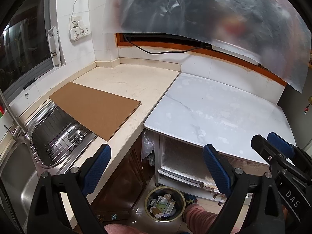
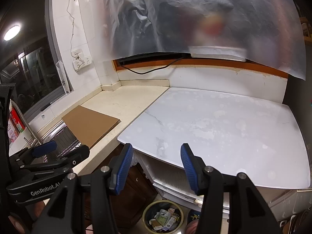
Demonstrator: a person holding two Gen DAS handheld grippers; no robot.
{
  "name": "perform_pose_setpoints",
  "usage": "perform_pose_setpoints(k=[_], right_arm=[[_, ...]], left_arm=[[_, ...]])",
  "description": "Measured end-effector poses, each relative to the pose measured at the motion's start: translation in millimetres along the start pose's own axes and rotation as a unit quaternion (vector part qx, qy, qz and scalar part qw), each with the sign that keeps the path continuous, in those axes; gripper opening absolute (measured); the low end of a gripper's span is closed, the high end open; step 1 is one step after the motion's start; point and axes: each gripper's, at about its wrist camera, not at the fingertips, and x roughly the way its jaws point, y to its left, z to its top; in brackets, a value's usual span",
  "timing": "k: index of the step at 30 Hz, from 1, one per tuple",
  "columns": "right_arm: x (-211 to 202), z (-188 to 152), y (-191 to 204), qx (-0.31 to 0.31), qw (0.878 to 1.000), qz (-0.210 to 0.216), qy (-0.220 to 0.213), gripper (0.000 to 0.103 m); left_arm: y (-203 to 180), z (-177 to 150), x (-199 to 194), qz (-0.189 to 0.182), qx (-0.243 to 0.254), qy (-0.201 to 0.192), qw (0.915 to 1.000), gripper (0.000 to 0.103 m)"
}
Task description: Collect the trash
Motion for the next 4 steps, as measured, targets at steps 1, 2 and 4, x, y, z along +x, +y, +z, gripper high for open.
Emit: perform_pose_setpoints(k=[1, 2, 4], right_arm=[[0.2, -0.1, -0.5, 0.0, 1.0, 0.0, 0.0, 0.052], [0.1, -0.4, -0.2, 0.0, 1.0, 0.0, 0.0, 0.052], [0.6, -0.3, -0.9, 0.0, 1.0, 0.001, 0.001, 0.052]], left_arm=[[0.4, 0.1, 0.4, -0.001, 0.0, 0.001, 1.0, 0.094], [0.4, 0.3, 1.1, -0.002, 0.0, 0.002, 1.0, 0.094], [0.3, -0.3, 2.2, -0.002, -0.001, 0.004, 1.0, 0.094]])
